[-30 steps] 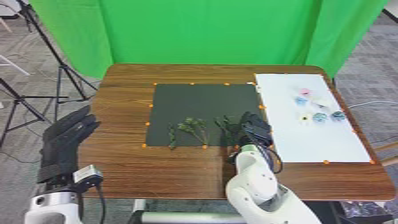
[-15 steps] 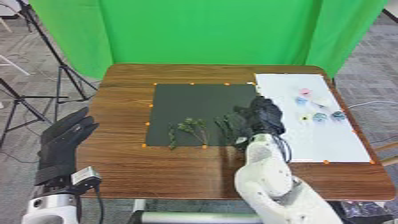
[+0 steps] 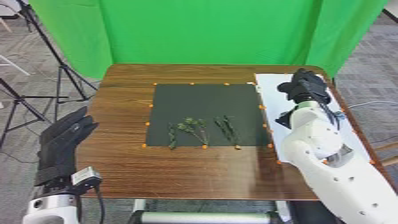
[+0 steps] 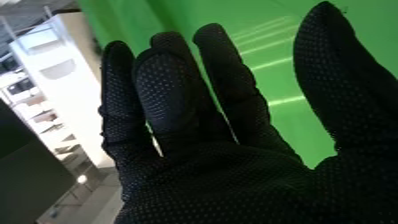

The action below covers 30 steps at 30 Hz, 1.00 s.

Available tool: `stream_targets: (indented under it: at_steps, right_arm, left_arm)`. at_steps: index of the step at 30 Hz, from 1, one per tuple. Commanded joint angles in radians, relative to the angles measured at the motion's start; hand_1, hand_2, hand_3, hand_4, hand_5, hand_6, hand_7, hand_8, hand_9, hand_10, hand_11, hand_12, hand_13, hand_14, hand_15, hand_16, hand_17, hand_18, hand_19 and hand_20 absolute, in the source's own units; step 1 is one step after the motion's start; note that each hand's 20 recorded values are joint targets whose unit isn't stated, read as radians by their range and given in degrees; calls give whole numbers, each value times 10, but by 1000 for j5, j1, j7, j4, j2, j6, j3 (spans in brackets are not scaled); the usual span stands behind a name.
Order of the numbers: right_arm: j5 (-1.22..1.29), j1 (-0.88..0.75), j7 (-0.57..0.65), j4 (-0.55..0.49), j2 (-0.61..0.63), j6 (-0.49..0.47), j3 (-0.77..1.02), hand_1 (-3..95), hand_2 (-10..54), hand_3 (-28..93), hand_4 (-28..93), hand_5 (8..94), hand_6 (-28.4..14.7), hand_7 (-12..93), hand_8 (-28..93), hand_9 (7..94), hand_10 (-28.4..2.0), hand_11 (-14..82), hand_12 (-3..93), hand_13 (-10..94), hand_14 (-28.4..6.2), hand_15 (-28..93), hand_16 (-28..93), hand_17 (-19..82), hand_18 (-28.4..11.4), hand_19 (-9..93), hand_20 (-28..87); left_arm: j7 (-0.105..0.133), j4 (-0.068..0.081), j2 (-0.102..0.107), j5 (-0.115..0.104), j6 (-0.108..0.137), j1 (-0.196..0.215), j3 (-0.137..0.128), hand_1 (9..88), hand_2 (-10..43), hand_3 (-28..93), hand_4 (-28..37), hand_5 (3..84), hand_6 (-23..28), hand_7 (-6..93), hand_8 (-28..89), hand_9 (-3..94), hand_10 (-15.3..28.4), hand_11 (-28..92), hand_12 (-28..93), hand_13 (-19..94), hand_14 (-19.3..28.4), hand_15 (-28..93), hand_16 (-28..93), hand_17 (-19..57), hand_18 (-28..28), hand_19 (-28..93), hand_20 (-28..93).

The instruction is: Arrange flowers

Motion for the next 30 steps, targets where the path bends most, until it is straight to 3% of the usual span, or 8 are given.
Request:
stream_targets:
  at_steps: [1, 14, 15, 19, 30]
  right_arm:
    - [36, -29, 1, 31, -3, -164, 71, 304, -32, 821, -224, 512, -140, 231, -91, 464, -273, 266, 175, 568, -170, 877, 160, 219, -284, 902, -40]
    - [83, 37, 44, 141, -16, -307, 73, 322, -41, 818, -225, 503, -137, 204, -84, 465, -273, 245, 177, 588, -167, 904, 157, 221, -281, 895, -6]
    - [89, 39, 55, 143, -14, -317, 72, 325, -43, 819, -225, 503, -137, 204, -84, 465, -273, 244, 177, 589, -167, 905, 157, 221, -281, 895, -4]
    - [84, 33, 79, 146, -26, -354, 80, 336, -47, 818, -228, 508, -137, 199, -84, 474, -272, 239, 174, 597, -168, 907, 156, 226, -282, 901, 5]
    - [109, 28, 94, 151, -56, -428, 93, 365, -56, 815, -225, 532, -131, 193, -82, 513, -268, 242, 175, 630, -165, 918, 162, 247, -284, 922, 10]
  left_arm:
    - [12, -4, -1, -4, 7, 3, 8, 293, 18, 818, -144, 429, 124, 167, -108, 344, 206, 425, 70, 247, 274, 669, -184, -83, 225, 571, 145]
    - [21, -5, 5, -2, 3, -17, 21, 293, 19, 817, -144, 429, 124, 168, -109, 344, 206, 424, 70, 247, 274, 670, -184, -83, 225, 571, 145]
    - [31, -6, 12, -15, 8, -15, 23, 293, 19, 817, -144, 429, 124, 168, -109, 344, 206, 424, 70, 247, 274, 670, -184, -83, 225, 571, 145]
    - [37, -9, 12, -17, 11, -6, 21, 293, 19, 817, -144, 429, 124, 168, -108, 344, 206, 424, 70, 247, 274, 670, -184, -83, 225, 570, 145]
    - [25, -9, 6, -9, 6, -9, 20, 294, 18, 820, -144, 430, 124, 166, -108, 344, 205, 424, 70, 247, 274, 670, -184, -83, 225, 570, 145]
